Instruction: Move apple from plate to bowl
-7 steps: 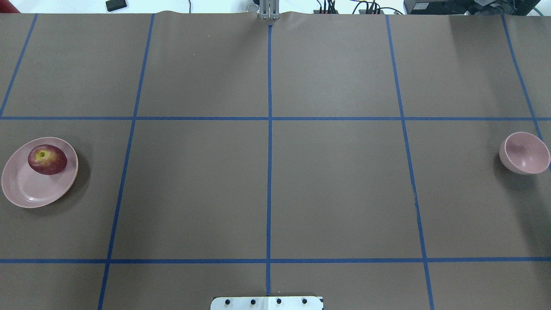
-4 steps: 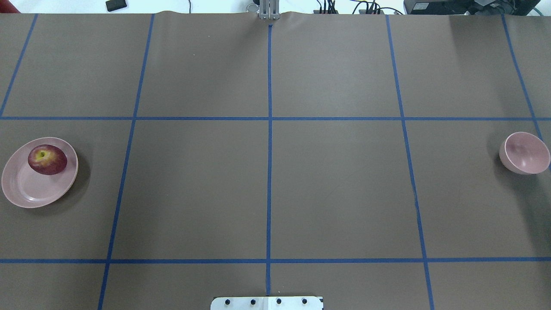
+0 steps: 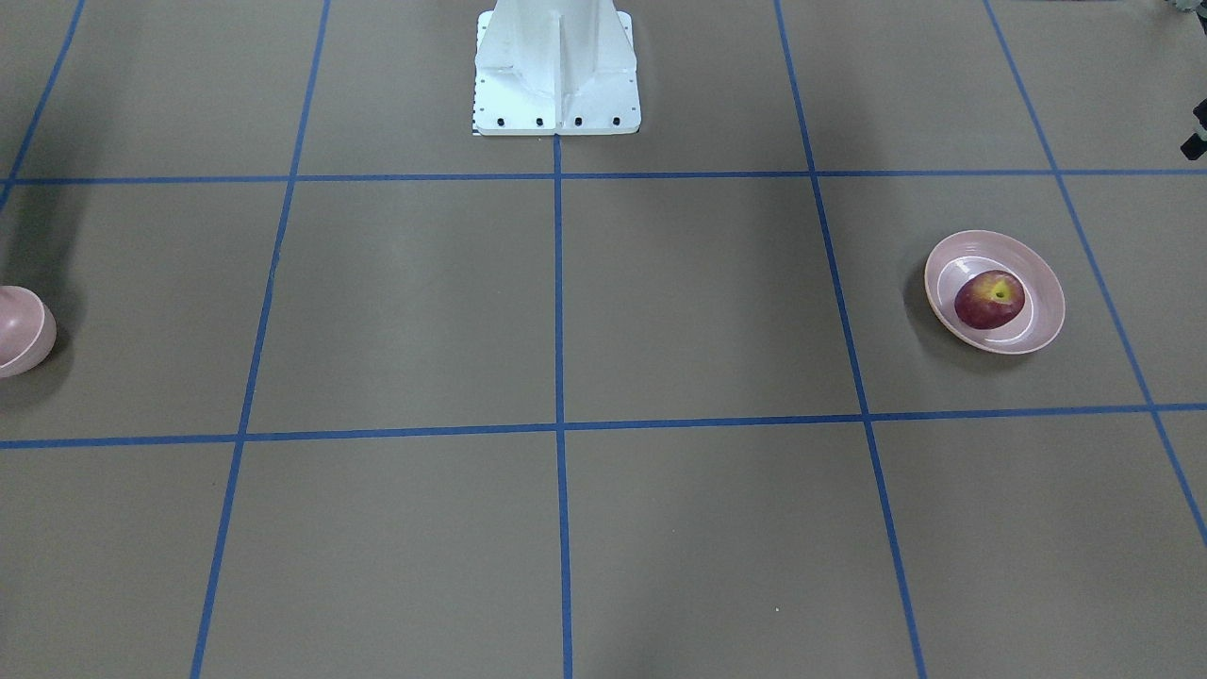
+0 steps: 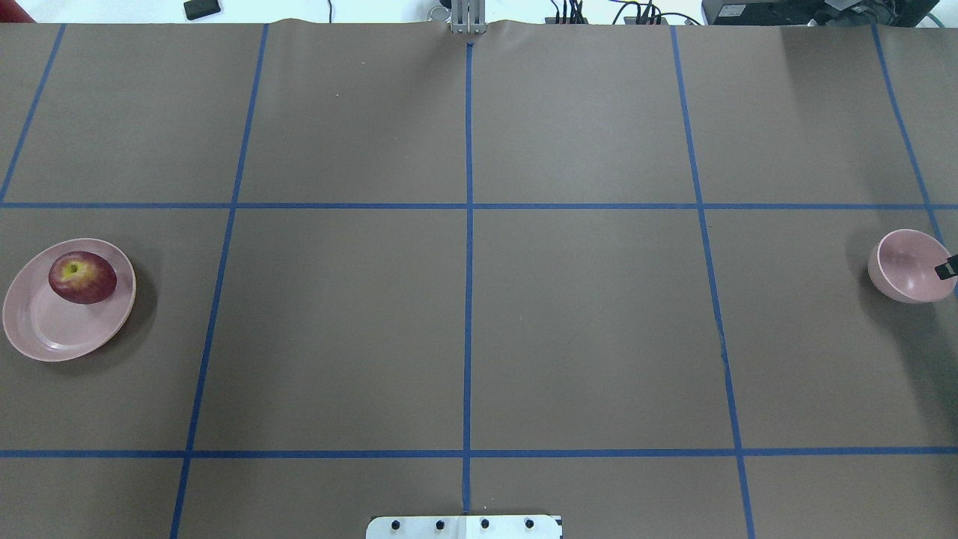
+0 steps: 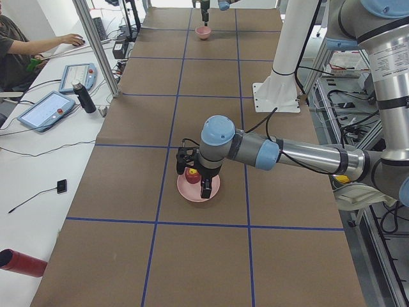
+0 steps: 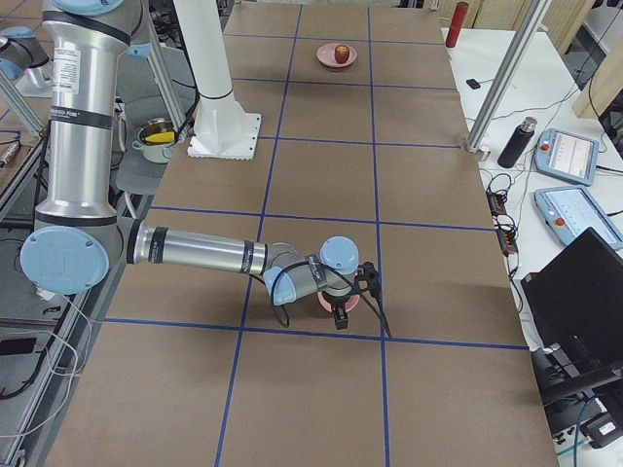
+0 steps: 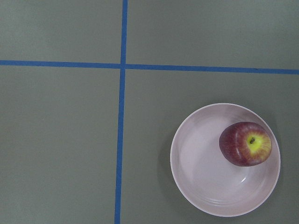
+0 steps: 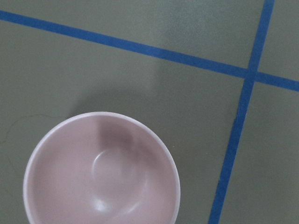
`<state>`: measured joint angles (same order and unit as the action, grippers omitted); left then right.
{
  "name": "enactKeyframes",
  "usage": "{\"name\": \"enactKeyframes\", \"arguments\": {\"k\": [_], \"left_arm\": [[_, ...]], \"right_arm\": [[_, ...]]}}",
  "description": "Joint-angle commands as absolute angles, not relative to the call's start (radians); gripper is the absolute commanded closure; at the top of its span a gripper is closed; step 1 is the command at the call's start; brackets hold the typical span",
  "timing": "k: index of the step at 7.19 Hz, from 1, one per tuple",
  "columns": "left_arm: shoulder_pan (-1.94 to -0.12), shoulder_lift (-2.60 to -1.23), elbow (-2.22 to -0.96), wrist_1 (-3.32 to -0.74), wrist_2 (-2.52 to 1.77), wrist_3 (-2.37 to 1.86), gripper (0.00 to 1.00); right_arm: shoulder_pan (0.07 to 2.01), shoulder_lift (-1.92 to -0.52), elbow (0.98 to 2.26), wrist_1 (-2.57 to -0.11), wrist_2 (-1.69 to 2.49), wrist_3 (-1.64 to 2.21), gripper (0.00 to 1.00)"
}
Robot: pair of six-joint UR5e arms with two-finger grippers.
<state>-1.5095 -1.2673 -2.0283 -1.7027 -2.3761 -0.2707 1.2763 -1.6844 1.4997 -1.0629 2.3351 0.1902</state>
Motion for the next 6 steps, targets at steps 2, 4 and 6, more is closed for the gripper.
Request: {"name": "enactKeyframes", "arguments": {"k": [2, 4, 6], "left_arm": [[-1.509, -1.269, -2.026, -1.703, -2.376, -0.272, 0.02], [-1.471, -1.284, -2.022, -1.703, -2.375, -0.275, 0.02], [-1.381, -1.322, -2.005, -1.703, -2.365, -0.334, 0.02]], "right_arm": [[1.267, -1.661, 1.448, -1.063, 2.338, 0.196, 0.32], [1.262, -1.655, 1.445, -1.063, 2.339, 0.201, 0.61], [1.262, -1.654, 1.448, -1.065, 2.344, 0.216, 1.00]]}}
